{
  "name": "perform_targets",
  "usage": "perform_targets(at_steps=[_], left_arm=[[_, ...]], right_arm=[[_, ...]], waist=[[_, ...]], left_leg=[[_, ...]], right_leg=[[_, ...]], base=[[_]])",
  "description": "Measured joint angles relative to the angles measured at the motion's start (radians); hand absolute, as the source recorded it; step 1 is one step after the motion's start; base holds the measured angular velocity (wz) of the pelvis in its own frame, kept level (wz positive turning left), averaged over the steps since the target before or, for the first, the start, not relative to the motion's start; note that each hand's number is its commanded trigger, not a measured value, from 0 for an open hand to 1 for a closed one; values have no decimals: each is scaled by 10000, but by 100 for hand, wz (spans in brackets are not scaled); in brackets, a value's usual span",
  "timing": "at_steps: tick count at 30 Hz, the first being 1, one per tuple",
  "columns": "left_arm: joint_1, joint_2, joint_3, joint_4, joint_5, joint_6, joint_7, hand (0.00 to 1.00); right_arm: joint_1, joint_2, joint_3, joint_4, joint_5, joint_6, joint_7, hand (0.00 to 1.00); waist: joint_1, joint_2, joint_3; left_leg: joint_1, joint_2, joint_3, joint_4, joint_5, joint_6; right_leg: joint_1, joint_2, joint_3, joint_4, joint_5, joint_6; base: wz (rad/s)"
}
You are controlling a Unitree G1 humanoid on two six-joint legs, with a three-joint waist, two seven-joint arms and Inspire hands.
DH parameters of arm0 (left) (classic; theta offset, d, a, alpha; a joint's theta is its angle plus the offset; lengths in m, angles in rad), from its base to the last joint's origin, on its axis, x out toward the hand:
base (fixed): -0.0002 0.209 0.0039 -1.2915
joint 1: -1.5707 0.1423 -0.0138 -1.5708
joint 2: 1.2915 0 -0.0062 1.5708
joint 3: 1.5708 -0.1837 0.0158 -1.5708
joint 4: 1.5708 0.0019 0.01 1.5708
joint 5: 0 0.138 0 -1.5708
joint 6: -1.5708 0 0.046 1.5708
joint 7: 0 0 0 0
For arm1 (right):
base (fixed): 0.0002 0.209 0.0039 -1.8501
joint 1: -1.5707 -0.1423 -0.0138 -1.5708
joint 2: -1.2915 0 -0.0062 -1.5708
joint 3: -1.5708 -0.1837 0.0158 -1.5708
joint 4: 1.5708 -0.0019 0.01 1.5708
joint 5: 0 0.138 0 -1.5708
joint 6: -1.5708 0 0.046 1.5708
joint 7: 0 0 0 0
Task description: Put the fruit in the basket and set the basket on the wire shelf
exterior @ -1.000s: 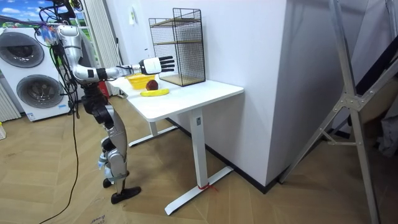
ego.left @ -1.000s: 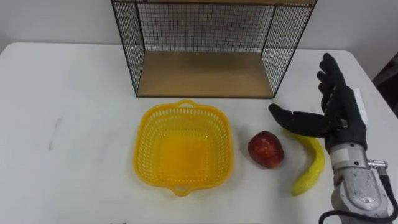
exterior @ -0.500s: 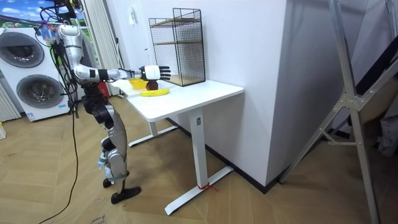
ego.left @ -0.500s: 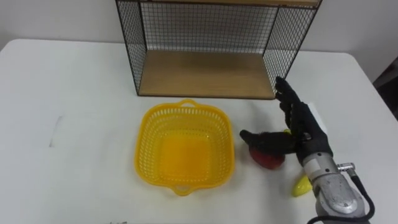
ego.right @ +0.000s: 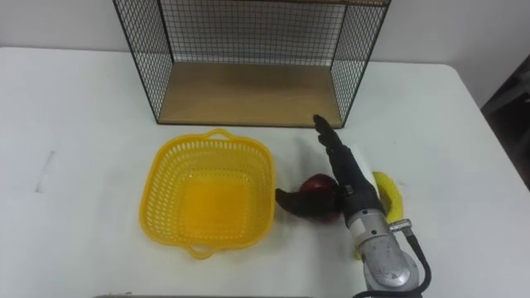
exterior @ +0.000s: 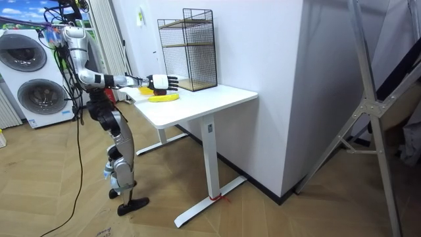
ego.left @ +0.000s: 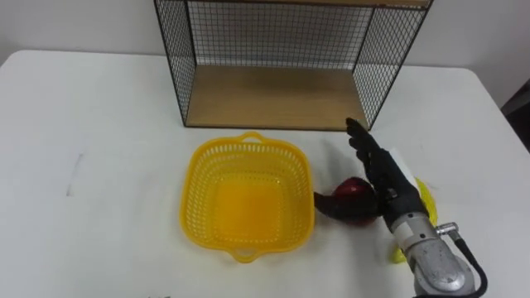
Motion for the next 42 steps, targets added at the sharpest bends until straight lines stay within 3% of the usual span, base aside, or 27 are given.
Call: perform_targets(at_steps=[8,16,19,20,21,22,28,31,35,42], left_arm=[[16,16,-280,440,11,-29,-4,0],[50,15,-299,485,-6,-39,-75,0],[14,15,-384,485,-8,-73,-69,0],[9,14,-392,487,-7,-83,-69,0],[-55,17,-390,488,-9,-83,-67,0],[-63,17,-390,488,-9,-83,-67,0],[-82,26,-351,490,16,-84,-84,0],[-75,28,-310,472,17,-77,-123,0],[-53,63,-292,437,19,7,-119,0],[-155,96,-340,163,12,20,-93,0]], right_arm=[[19,-11,-10,472,2,-69,67,0],[21,46,-16,903,-424,-487,41,0],[38,147,-15,1195,-436,-812,-126,0],[70,152,-16,1196,-477,-841,-162,51],[85,153,-16,1233,-625,-896,-182,92],[85,153,-16,1255,-713,-925,-193,100],[43,180,-308,1312,-1553,-1005,-606,100],[30,191,-418,1315,-2700,-1005,-883,100],[-96,192,-298,1551,-4100,-984,-1492,100],[-156,182,0,1688,-5459,-846,-2173,100]], waist=[[-35,76,25],[-74,-9,18],[-102,-42,20],[-101,-53,19],[-101,-61,15],[-101,-63,15],[-56,-86,4],[-54,-93,-3],[-29,-151,-47],[-32,-166,-54]], left_leg=[[100,4,-32,-1,-1,0],[50,7,-150,27,-2,-2],[31,1,-213,40,-4,-3],[22,-6,-248,46,-3,-3],[22,-8,-270,51,-3,-3],[22,-8,-273,51,-3,-3],[20,-6,-286,69,-4,-3],[25,-6,-292,59,-3,-3],[27,-8,-313,61,-3,-3],[83,-30,-333,32,-3,-2]], right_leg=[[129,-1,-4,-3,2,-3],[156,-10,-136,5,6,-9],[175,-14,-200,2,6,-10],[179,-18,-226,2,6,-10],[184,-18,-231,2,6,-10],[185,-18,-232,2,6,-9],[183,-20,-231,2,6,-10],[180,-20,-226,-1,6,-10],[187,-21,-247,-9,6,-9],[322,-24,-256,-123,12,2]], base=[[1],[3],[6],[6],[5],[0],[0],[0],[1],[1]])
